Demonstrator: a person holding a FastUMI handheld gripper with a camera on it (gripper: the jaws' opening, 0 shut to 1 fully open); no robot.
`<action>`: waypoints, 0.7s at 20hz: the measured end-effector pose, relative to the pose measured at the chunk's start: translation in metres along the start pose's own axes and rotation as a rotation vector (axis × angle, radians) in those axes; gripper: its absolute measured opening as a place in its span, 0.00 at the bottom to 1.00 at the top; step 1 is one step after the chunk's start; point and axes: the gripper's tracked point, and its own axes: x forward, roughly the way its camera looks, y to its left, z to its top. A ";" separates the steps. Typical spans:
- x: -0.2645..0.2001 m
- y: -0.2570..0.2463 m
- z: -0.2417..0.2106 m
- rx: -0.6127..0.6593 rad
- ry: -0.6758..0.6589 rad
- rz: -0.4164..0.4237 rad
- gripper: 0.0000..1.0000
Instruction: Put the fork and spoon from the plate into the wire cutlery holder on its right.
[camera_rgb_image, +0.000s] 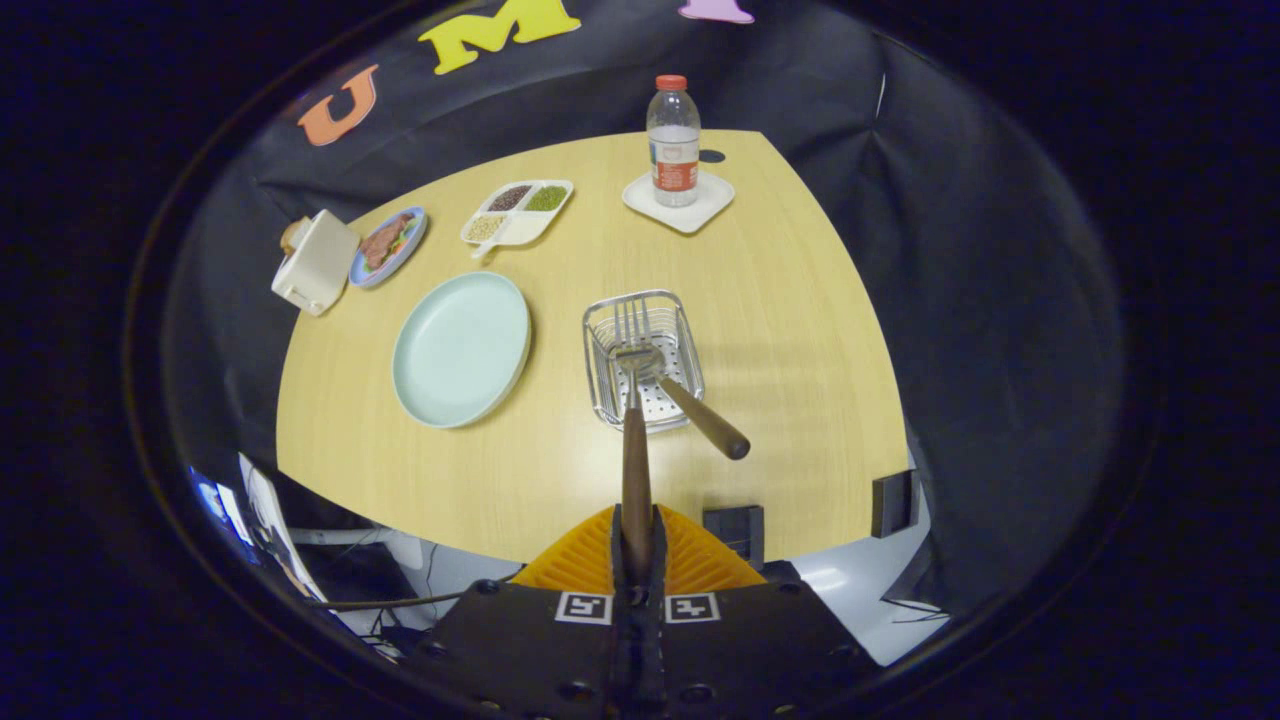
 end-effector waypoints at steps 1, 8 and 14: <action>-0.001 0.000 0.000 0.001 0.001 0.004 0.05; -0.006 0.008 0.016 0.022 -0.054 0.015 0.60; -0.022 0.020 0.034 0.019 -0.183 0.015 0.97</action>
